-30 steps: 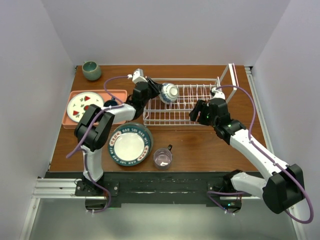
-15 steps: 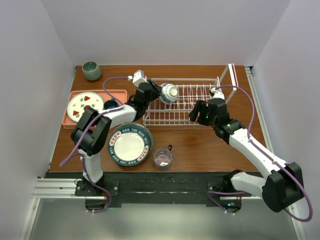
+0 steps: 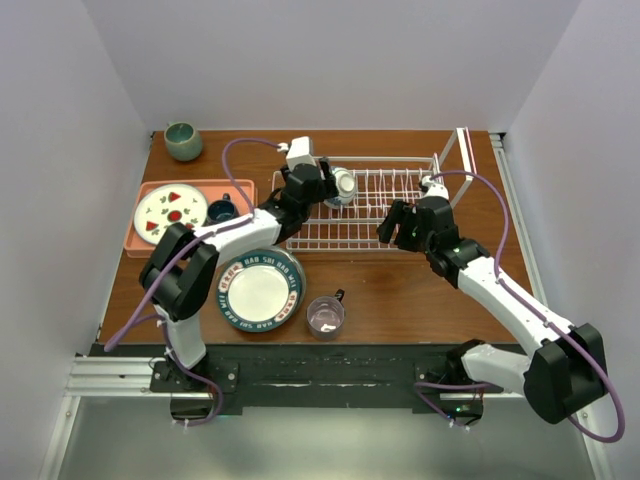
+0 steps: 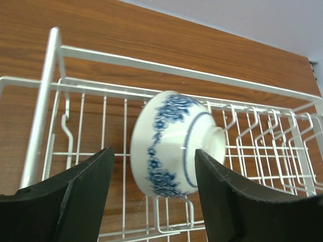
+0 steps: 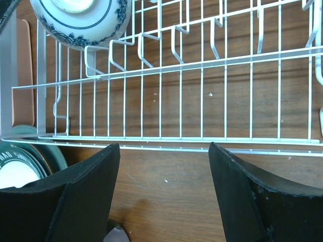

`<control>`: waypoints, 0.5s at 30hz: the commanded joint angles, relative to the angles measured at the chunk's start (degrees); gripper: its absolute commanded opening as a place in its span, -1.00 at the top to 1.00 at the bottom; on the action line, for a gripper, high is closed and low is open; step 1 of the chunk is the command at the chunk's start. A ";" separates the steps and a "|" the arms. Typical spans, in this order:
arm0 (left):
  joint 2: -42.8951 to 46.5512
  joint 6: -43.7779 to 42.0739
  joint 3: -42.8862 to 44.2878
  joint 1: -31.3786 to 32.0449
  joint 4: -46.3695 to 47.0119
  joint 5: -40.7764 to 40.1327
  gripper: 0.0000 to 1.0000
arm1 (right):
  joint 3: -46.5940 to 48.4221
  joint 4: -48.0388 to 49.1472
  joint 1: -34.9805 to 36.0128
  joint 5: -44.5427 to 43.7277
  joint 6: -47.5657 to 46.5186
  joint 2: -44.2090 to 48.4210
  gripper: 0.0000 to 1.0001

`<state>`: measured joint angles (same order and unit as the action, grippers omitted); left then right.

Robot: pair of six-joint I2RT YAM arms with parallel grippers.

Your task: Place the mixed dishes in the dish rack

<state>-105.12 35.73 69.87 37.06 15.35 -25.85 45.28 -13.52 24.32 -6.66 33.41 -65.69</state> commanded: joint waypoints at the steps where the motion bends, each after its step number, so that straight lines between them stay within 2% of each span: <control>1: -0.17 -8.12 6.07 1.35 -2.61 1.84 -0.47 | 0.60 0.60 -0.23 -1.96 0.25 0.21 -0.54; 7: -1.57 -8.13 7.47 1.26 -3.75 4.66 -0.66 | 0.52 0.07 -0.32 -2.22 -0.10 0.74 -0.55; 11: -3.68 -7.60 10.98 1.09 -9.44 5.02 -0.85 | 0.60 -0.37 -0.58 -2.31 -0.27 1.18 -0.57; 15: -5.09 -7.43 12.57 0.47 -12.10 5.81 -0.92 | 0.43 -0.37 -0.59 -2.40 -0.36 1.27 -0.59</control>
<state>-109.06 29.28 79.20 38.39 7.09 -20.78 45.25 -14.20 23.97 -7.01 33.36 -65.60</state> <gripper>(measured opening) 0.949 0.790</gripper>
